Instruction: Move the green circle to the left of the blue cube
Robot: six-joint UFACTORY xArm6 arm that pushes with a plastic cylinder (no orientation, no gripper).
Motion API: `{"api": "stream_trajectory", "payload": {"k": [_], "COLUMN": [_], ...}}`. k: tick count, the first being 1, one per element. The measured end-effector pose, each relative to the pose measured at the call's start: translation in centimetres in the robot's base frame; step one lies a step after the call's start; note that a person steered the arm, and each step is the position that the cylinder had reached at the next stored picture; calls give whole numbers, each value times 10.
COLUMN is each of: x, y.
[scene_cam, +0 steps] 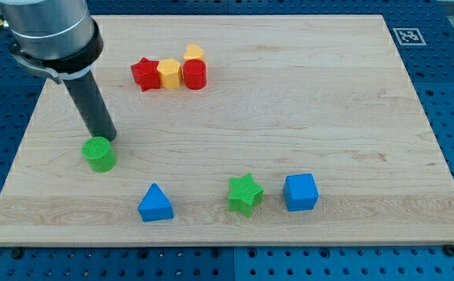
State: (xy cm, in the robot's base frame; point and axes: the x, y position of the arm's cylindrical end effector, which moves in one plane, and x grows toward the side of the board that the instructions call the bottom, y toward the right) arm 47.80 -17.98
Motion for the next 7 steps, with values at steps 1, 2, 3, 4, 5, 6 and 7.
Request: {"api": "stream_trajectory", "payload": {"k": [1, 2, 3, 4, 5, 6, 7], "x": [15, 19, 19, 19, 26, 26, 26], "y": [0, 0, 0, 0, 0, 0, 0]}}
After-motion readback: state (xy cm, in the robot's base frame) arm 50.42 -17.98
